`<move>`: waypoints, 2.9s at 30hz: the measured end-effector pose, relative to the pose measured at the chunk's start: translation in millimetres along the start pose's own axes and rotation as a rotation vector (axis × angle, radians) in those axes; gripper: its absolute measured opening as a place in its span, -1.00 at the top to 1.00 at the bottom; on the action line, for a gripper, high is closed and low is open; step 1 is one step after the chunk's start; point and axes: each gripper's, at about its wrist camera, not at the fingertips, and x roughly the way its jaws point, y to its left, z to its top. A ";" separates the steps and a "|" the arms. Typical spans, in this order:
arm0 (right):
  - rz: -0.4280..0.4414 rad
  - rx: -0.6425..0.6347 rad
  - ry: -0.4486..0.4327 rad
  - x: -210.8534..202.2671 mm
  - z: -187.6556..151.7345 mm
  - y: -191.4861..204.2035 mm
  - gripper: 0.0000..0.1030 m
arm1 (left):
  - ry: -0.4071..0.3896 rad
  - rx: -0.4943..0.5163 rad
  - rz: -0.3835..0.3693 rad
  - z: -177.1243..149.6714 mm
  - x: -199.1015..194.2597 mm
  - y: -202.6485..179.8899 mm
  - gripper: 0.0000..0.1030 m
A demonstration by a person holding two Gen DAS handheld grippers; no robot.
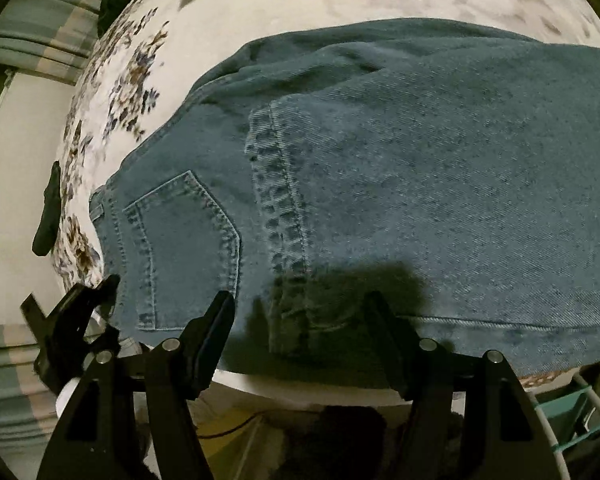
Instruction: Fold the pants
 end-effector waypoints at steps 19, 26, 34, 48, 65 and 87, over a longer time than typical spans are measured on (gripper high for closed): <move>-0.012 -0.005 0.024 -25.8 -1.5 -26.6 -0.35 | 0.190 -0.306 -0.206 -38.1 3.8 35.3 0.08; -0.002 -0.031 0.007 -35.1 0.2 -25.7 -0.35 | 0.156 -0.335 -0.200 -30.1 24.4 33.6 0.04; 0.008 -0.033 0.003 -32.8 -3.4 -32.9 -0.35 | 0.017 -0.263 -0.106 -17.3 26.2 7.9 0.45; 0.029 0.050 -0.038 -60.2 -10.0 -88.1 -0.35 | -0.249 0.298 -0.170 -60.8 -127.9 -131.6 0.69; -0.020 0.419 -0.232 -170.2 -43.3 -280.2 -0.35 | 0.040 0.973 -0.349 -314.6 -87.5 -308.3 0.72; 0.226 0.301 -0.269 -201.3 40.9 -316.9 -0.98 | 0.354 0.871 -0.286 -268.4 -78.8 -301.4 -0.69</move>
